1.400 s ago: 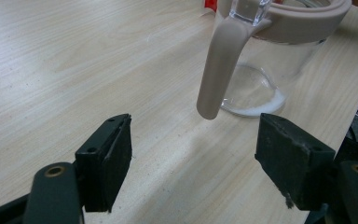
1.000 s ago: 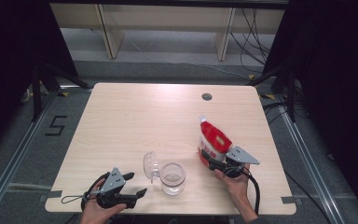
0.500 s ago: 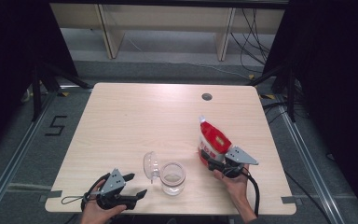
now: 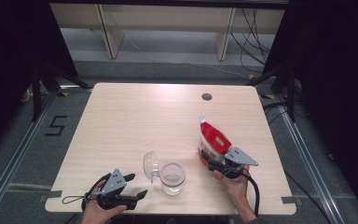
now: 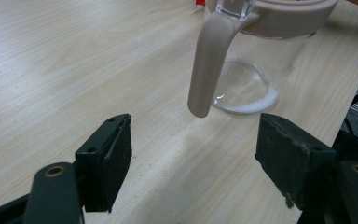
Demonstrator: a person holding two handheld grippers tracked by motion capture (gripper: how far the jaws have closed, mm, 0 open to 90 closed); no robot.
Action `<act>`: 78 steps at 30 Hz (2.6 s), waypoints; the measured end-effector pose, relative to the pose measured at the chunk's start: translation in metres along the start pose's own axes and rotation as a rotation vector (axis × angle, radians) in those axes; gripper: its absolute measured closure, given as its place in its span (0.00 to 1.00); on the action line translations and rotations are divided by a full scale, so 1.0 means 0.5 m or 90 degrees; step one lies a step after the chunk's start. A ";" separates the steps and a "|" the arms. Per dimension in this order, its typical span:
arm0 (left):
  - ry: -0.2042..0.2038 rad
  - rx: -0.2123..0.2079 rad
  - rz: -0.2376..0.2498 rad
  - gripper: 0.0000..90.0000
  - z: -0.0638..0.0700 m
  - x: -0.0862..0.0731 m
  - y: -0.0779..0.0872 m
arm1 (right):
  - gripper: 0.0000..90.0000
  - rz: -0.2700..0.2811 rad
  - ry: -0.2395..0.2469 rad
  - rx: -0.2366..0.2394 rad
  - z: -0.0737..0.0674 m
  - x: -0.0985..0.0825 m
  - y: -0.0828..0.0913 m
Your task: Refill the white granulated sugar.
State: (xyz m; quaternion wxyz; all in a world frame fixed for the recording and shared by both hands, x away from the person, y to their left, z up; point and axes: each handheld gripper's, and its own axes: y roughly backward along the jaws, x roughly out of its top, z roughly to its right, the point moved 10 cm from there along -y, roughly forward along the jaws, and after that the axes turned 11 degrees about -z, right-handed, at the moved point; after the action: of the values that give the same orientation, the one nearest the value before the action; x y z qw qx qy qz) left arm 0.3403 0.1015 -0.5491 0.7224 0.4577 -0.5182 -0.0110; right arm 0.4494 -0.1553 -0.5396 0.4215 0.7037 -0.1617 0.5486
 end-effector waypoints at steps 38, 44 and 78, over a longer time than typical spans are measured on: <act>0.000 0.000 0.007 0.30 -0.001 0.003 0.002 | 0.51 -0.059 0.306 -0.110 -0.086 0.056 0.184; 0.017 -0.008 0.007 0.30 0.001 0.001 0.004 | 0.51 -0.127 0.415 -0.169 -0.102 0.040 0.197; -0.008 0.004 -0.015 0.27 -0.009 -0.006 -0.002 | 0.52 -0.286 0.869 -0.342 -0.137 0.046 0.207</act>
State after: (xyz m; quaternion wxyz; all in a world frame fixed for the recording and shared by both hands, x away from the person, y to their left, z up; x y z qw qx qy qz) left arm 0.3429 0.1051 -0.5522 0.7178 0.4658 -0.5171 -0.0211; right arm 0.3424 -0.1586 -0.4730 0.6859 0.0985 0.1538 0.7044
